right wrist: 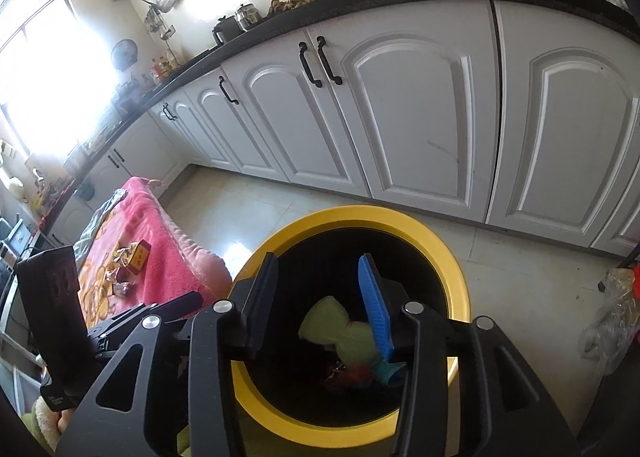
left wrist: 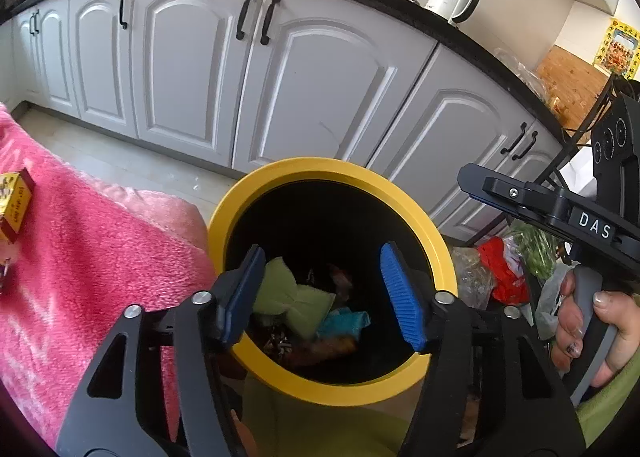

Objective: Collect trash
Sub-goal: 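Open both tools to drop the red cylinder and wrapper into the bin, then move both open tools back toward the candy packets on the blanket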

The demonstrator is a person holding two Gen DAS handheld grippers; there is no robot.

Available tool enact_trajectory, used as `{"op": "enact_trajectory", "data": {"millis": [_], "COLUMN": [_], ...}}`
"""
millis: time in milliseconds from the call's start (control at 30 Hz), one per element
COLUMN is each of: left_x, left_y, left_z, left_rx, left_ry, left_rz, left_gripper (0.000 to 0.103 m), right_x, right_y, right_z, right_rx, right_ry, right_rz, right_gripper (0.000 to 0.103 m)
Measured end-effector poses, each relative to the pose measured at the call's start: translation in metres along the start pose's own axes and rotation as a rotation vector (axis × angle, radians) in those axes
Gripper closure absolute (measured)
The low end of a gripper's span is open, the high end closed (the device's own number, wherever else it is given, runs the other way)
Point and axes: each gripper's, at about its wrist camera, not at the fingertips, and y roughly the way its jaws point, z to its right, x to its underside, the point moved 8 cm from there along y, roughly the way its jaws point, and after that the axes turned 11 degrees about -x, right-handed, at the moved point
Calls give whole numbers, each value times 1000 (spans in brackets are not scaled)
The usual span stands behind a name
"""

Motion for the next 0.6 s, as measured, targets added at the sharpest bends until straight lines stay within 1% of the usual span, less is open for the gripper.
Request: {"op": "enact_trajectory", "data": {"millis": [33, 100, 167, 200, 267, 300, 400, 500, 600], "left_x": [-1, -2, -3, -4, -6, -7, -10, -14, -16], "left_y": [-2, -6, -11, -14, -20, -23, -34, -47, -60], "left_z": [-1, -4, -7, -8, -13, -15, -22, -29, -36], "left_rx": [-3, -7, -14, -17, -26, -37, -71, -106, -121], "left_ry": [-3, -10, -16, -19, -25, -26, -27, -27, -34], "left_rz": [4, 11, 19, 23, 34, 40, 64, 95, 118], "left_gripper": [40, 36, 25, 24, 14, 11, 11, 11, 11], "right_x": [-1, -2, -3, -4, -5, -6, -8, -11, -14], "right_y": [-1, -3, -5, -7, -9, -11, -16, -20, -24], "right_z": [-1, -4, -7, -9, -13, -15, -23, -32, -42], "right_rx": [2, 3, 8, 9, 10, 11, 17, 17, 13], "right_ry": [-3, -11, -21, -25, -42, -51, -77, -101, -128], "right_rz": [4, 10, 21, 25, 33, 37, 55, 71, 85], "right_gripper": [58, 53, 47, 44, 41, 38, 31, 26, 23]}}
